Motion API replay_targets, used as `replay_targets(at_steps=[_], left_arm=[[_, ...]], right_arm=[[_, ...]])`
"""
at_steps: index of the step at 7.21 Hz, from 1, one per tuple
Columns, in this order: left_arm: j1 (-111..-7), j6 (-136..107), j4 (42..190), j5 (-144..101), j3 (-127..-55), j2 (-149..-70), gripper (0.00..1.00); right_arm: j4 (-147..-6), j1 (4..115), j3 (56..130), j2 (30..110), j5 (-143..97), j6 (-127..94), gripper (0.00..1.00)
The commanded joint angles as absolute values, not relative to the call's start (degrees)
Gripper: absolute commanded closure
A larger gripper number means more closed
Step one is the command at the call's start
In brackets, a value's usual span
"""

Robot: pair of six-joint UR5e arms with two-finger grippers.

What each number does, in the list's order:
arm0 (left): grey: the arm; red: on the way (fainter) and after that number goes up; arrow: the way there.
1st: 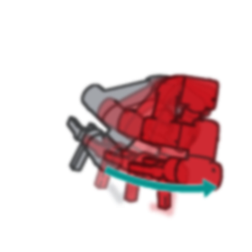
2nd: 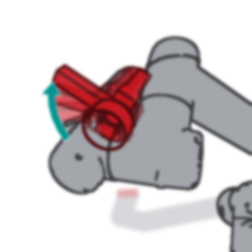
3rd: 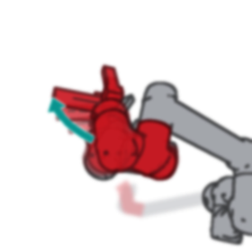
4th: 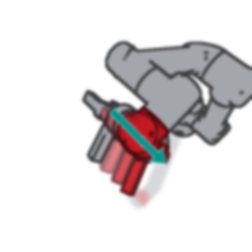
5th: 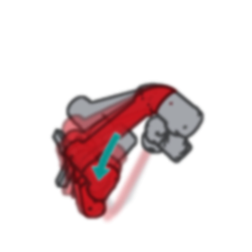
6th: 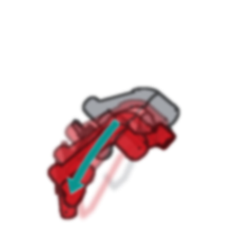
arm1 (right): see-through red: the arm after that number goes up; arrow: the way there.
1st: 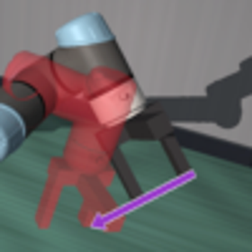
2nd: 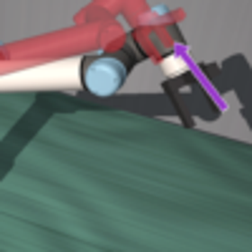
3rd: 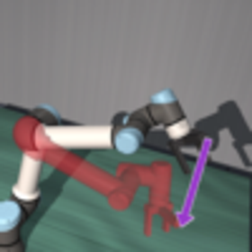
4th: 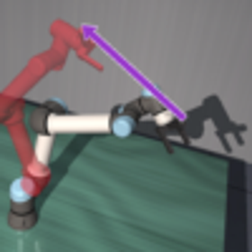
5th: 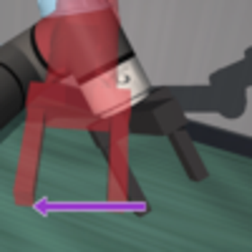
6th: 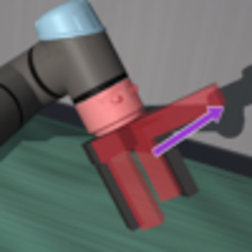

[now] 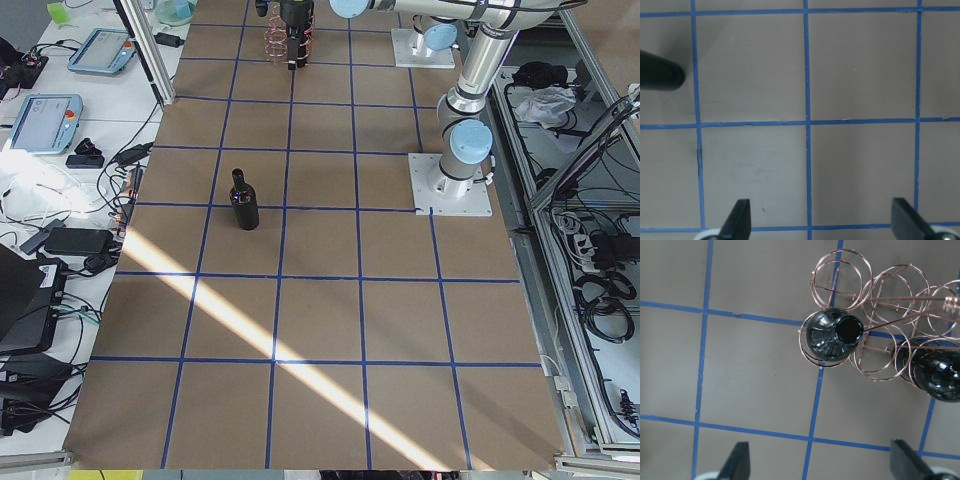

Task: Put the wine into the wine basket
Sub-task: 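Lower the left gripper onto the neck of the loose dark wine bottle and grasp it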

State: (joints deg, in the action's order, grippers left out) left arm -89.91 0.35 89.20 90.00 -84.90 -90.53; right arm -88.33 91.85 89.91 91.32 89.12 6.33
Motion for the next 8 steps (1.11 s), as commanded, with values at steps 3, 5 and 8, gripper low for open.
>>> replay_targets(at_steps=[3,5,8], left_arm=[[-89.6,0.4,89.2,90.1,-85.1,-90.1,0.0],[-88.6,1.3,89.2,90.1,-85.3,-90.2,0.0],[-83.3,1.5,89.1,93.0,-86.8,-92.1,0.0]], right_arm=[[-88.2,91.8,89.9,91.3,89.1,6.3,0.0],[-88.3,91.8,90.0,91.3,89.1,6.3,0.0],[-88.2,91.8,90.1,91.3,89.1,6.3,0.0]])
